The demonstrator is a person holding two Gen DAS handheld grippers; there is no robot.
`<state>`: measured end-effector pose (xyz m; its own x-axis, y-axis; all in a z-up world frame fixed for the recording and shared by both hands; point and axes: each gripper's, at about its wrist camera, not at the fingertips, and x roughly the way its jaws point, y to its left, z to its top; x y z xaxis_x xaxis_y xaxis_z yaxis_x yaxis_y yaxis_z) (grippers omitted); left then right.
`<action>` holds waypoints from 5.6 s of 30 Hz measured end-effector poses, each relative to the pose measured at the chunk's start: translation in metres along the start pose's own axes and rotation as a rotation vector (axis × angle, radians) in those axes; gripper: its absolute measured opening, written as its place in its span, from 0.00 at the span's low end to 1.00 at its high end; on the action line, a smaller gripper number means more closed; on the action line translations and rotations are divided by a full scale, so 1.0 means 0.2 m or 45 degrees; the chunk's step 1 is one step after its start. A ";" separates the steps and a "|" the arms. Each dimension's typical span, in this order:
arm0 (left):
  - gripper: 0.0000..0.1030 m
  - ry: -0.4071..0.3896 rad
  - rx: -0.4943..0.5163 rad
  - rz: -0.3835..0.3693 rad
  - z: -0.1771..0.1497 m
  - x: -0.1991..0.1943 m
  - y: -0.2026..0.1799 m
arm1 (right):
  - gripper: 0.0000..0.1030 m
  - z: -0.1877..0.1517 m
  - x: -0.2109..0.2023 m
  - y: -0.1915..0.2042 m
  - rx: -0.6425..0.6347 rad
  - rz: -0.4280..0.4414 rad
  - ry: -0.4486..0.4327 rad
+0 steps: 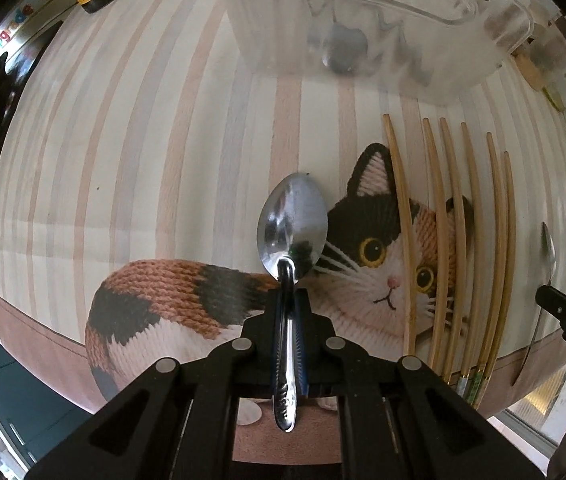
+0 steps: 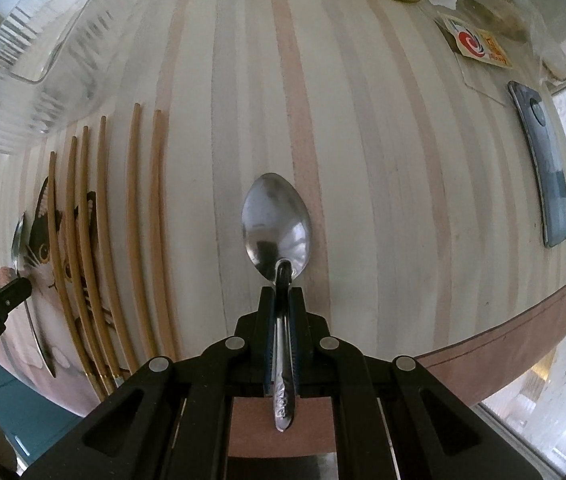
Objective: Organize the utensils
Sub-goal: 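Grasp another spoon with the left tool while the right tool grasps a spoon, then carry both spoons to the clear container and release them inside, then grasp a wooden chopstick with the left tool while the right tool grasps another, then lift both chopsticks, carry them to the clear container and release them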
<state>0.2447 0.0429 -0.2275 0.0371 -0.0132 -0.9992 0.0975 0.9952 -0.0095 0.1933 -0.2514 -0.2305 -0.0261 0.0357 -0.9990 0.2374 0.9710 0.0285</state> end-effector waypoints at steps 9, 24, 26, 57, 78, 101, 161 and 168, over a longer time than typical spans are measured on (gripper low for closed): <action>0.04 -0.040 0.042 0.038 -0.03 -0.01 -0.06 | 0.06 0.00 0.00 0.01 0.032 0.002 -0.026; 0.00 -0.301 0.009 0.025 -0.10 -0.46 0.01 | 0.02 -0.03 -0.29 0.00 0.065 0.124 -0.197; 0.00 -0.327 0.003 -0.001 -0.10 -0.53 0.03 | 0.02 -0.02 -0.35 0.00 0.071 0.159 -0.220; 0.03 -0.228 -0.090 -0.262 1.09 -0.71 0.00 | 0.15 1.11 -0.71 0.74 -0.029 0.421 -0.273; 1.00 -0.502 -0.117 0.150 0.34 -0.59 0.07 | 0.48 0.37 -0.49 0.21 0.052 0.224 -0.324; 0.08 -0.053 0.147 0.025 0.02 0.02 -0.40 | 0.07 -0.05 0.00 -0.02 0.023 0.096 -0.047; 0.04 -0.124 0.018 0.087 -0.15 -0.11 -0.04 | 0.07 -0.20 -0.03 0.05 -0.054 0.035 -0.028; 0.04 -0.270 -0.107 0.073 -0.12 -0.39 0.13 | 0.07 -0.08 -0.26 0.11 -0.070 0.102 -0.138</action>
<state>0.2209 0.0724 -0.1509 0.2492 0.0322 -0.9679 0.0067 0.9994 0.0350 0.1843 -0.2289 -0.1769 0.0966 0.0904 -0.9912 0.1809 0.9777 0.1068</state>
